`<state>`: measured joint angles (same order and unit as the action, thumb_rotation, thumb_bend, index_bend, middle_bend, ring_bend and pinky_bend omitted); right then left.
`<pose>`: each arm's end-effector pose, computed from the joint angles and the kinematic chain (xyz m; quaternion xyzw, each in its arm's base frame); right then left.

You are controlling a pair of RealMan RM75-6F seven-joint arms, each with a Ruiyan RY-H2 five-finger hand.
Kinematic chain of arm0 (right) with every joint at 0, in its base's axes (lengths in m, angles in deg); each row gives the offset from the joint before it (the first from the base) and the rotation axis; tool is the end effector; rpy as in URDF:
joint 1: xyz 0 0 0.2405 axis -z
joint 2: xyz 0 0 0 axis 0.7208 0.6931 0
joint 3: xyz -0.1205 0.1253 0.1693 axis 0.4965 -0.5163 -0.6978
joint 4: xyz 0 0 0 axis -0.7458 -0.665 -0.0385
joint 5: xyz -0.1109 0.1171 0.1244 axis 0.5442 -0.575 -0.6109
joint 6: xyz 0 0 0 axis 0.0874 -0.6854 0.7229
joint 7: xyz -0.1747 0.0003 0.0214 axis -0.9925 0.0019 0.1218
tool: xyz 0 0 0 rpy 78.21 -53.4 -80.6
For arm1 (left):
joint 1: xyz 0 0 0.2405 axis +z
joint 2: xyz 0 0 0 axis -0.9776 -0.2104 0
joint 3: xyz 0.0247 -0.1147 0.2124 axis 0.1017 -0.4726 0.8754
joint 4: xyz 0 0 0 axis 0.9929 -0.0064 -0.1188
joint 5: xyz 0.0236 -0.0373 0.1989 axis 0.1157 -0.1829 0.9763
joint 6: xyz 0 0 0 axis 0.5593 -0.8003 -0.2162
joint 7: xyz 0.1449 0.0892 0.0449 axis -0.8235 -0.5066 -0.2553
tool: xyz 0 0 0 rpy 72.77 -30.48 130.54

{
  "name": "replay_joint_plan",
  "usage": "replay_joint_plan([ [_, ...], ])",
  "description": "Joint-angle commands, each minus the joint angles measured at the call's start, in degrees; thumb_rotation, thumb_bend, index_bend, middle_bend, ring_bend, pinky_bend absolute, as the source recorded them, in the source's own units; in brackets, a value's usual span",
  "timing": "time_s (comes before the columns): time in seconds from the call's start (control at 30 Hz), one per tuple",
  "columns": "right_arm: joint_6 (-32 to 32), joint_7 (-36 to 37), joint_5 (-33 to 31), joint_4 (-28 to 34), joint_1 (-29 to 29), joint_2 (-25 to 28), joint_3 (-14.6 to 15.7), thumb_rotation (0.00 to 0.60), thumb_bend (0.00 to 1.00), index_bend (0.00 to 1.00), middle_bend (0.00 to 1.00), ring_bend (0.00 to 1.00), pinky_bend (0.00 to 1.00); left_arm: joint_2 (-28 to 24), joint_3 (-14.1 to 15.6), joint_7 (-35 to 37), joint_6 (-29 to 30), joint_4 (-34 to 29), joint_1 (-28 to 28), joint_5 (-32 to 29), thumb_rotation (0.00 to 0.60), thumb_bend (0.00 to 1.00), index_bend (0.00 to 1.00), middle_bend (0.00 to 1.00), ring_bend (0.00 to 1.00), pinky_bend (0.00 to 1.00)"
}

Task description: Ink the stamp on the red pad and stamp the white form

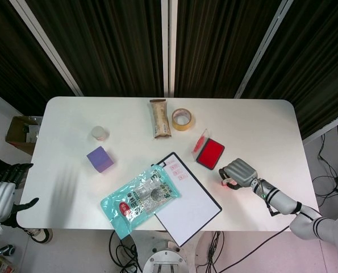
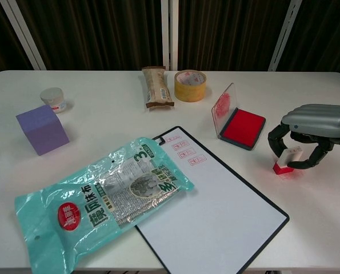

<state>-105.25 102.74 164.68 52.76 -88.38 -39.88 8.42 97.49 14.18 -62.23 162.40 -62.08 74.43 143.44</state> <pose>-0.2469 -0.3364 -0.0250 0.8538 -0.3369 0.2584 0.3012 -0.3284 0.1959 0.1491 -0.6038 -0.3927 -0.3911 0.5729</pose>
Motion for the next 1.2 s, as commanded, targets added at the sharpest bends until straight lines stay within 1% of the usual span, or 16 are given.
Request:
replay_joint_plan([
  [0.03,-0.8,0.9,0.8,-1.1,0.3,-0.6,0.1,0.600,0.41,0.94,0.81,0.87,1.00,0.0,0.0,-0.1,0.0,-0.1,0.0,0.0,0.600,0.00,0.16,0.16,0.13,0.24],
  [0.1,-1.1,1.3,1.3,-1.6,0.3,-0.8,0.1,0.600,0.38,0.87,0.76,0.86,1.00,0.0,0.0,-0.2,0.0,-0.1,0.0,0.0,0.600,0.00,0.16,0.16,0.13,0.24],
  [0.17,-1.3,1.7,1.9,-2.1,0.2,-0.9,0.3,0.600,0.32,0.75,0.71,0.85,1.00,0.0,0.0,-0.2,0.0,-0.2,0.0,-0.1,0.600,0.00,0.16,0.16,0.13,0.24],
  [0.27,-1.8,2.2,2.4,-2.7,0.3,-1.1,0.3,0.600,0.28,0.63,0.64,0.83,1.00,0.0,0.0,-0.2,0.0,-0.1,0.0,-0.2,0.600,0.00,0.16,0.16,0.13,0.24],
  [0.43,-2.1,2.6,3.0,-3.2,0.5,-1.2,0.5,0.600,0.24,0.51,0.50,0.83,1.00,0.0,0.0,0.0,-0.2,0.0,0.0,-0.2,0.600,0.00,0.16,0.16,0.13,0.24],
  [0.53,-2.1,2.7,3.2,-3.2,0.5,-1.1,0.5,0.600,0.23,0.44,0.45,0.82,1.00,0.0,0.0,0.0,-0.1,0.0,0.0,-0.2,0.600,0.00,0.16,0.16,0.13,0.24],
  [0.8,-2.3,2.7,3.5,-2.8,0.5,-0.9,0.3,0.600,0.22,0.41,0.42,0.82,1.00,0.0,0.0,0.0,0.0,0.0,0.0,-0.2,0.600,0.00,0.16,0.16,0.13,0.24],
  [0.93,-2.3,2.4,3.7,-2.5,0.6,-0.7,0.3,0.600,0.22,0.35,0.39,0.82,1.00,-0.1,-0.1,0.0,0.1,0.0,0.0,-0.2,0.600,0.00,0.16,0.16,0.13,0.24],
  [1.1,-3.5,1.1,3.9,-1.7,0.9,0.3,0.0,0.600,0.20,0.14,0.30,0.82,1.00,0.0,0.0,0.1,0.1,0.1,0.1,-0.2,0.600,0.00,0.17,0.16,0.13,0.24],
  [1.13,-4.1,0.4,3.9,-1.2,1.1,0.7,-0.1,0.600,0.19,0.08,0.27,0.82,1.00,0.0,0.0,0.1,0.1,0.1,0.1,-0.3,0.600,0.00,0.17,0.16,0.13,0.24],
  [1.2,-5.0,-1.0,3.9,-0.2,1.5,1.8,-0.3,0.600,0.17,0.02,0.24,0.81,1.00,0.0,0.0,0.1,0.2,0.0,0.2,-0.3,0.600,0.00,0.17,0.16,0.13,0.24],
])
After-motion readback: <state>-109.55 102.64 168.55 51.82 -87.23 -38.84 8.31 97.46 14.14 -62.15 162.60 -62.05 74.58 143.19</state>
